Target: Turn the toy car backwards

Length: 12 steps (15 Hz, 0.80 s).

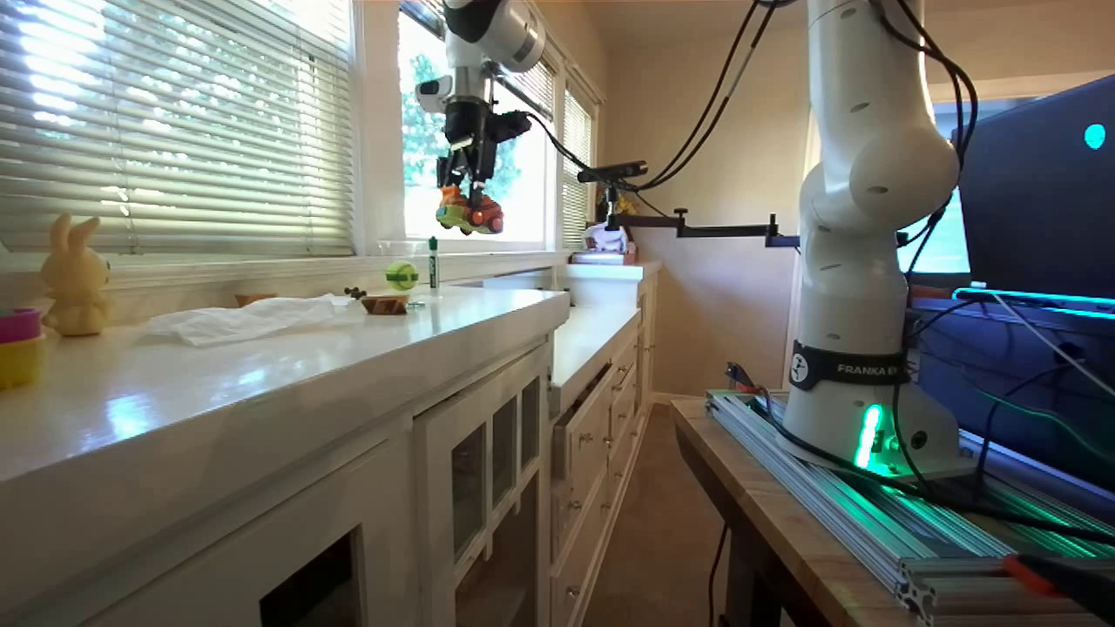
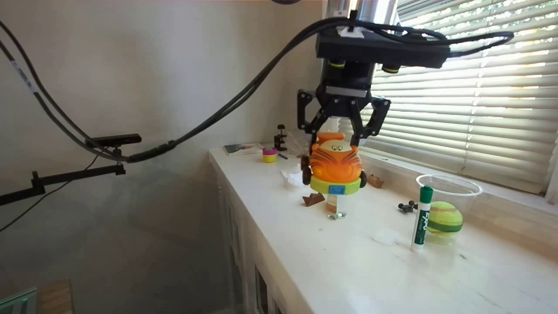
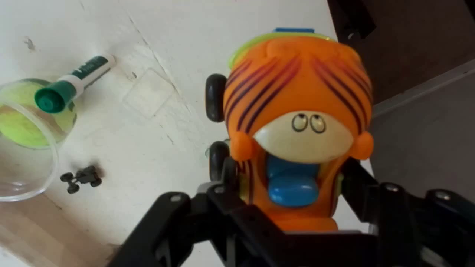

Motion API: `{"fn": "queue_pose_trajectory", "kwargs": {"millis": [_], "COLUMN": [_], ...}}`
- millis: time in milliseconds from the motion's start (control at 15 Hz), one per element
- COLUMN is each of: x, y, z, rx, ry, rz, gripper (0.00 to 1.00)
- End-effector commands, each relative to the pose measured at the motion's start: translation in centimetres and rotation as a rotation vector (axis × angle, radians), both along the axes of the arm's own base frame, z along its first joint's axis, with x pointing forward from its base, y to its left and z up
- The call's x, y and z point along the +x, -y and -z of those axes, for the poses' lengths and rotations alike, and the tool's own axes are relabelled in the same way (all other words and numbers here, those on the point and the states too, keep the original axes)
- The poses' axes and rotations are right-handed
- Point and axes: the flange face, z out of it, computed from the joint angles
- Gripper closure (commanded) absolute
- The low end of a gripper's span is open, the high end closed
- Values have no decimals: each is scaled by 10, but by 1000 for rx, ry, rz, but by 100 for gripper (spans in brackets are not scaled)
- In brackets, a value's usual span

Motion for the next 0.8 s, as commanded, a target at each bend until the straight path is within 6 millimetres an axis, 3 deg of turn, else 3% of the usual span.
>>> {"fn": "queue_pose_trajectory", "kwargs": {"millis": [0, 467, 733], "x": [9, 23, 32], "y": [-9, -11, -8], "z": [-11, 6, 20], "rx": [-5, -119, -148], "ry": [-42, -136, -72], "rz": [-158, -306, -328], "gripper": [55, 55, 55]}}
